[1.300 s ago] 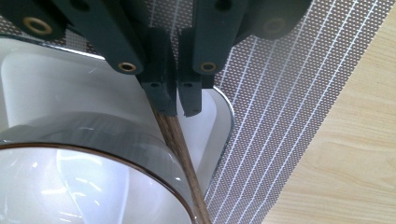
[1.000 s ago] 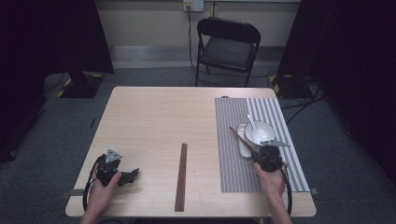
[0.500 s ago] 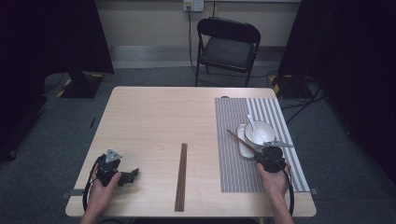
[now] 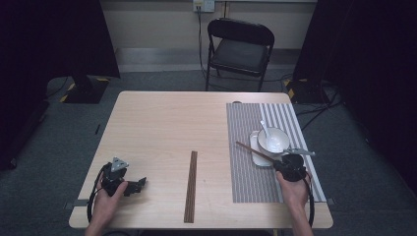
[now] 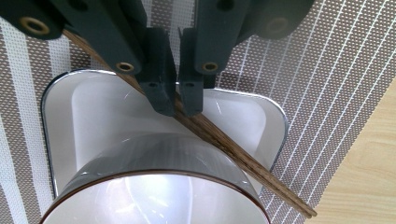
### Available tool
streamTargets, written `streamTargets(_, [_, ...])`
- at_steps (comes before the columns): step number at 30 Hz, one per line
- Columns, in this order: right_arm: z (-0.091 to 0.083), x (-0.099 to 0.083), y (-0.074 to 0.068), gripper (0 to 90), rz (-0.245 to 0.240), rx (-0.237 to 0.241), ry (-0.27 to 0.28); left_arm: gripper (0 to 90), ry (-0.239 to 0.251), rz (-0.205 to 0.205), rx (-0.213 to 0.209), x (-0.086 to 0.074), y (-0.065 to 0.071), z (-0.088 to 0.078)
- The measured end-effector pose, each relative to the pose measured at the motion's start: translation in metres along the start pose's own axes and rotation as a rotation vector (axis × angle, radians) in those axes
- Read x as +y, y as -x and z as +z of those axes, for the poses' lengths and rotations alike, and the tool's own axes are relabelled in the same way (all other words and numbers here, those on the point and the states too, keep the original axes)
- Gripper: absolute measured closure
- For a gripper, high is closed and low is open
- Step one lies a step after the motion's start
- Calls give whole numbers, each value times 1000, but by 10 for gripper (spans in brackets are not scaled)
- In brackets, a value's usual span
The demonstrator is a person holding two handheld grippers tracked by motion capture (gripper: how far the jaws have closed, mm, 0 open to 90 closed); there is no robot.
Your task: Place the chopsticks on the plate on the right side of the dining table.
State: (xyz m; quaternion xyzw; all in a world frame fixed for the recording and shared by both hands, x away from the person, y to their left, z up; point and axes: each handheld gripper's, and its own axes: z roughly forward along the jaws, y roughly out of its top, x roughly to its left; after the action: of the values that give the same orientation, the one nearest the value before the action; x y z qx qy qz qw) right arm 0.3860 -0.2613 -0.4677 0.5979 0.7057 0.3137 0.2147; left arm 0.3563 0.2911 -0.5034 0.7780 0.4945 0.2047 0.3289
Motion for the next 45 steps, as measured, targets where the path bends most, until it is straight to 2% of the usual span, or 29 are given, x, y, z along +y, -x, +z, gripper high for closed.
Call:
streamTargets(13, [0, 0, 5, 855, -4, -13, -3, 0, 0, 0, 0, 0, 0, 0])
streamTargets(29, [-2, 0, 14, 858, 16, -42, 7, 0, 0, 0, 0, 0, 0, 0])
streamTargets(45, [1, 3, 18, 858, 7, -62, 15, 0, 0, 0, 0, 0, 0, 0])
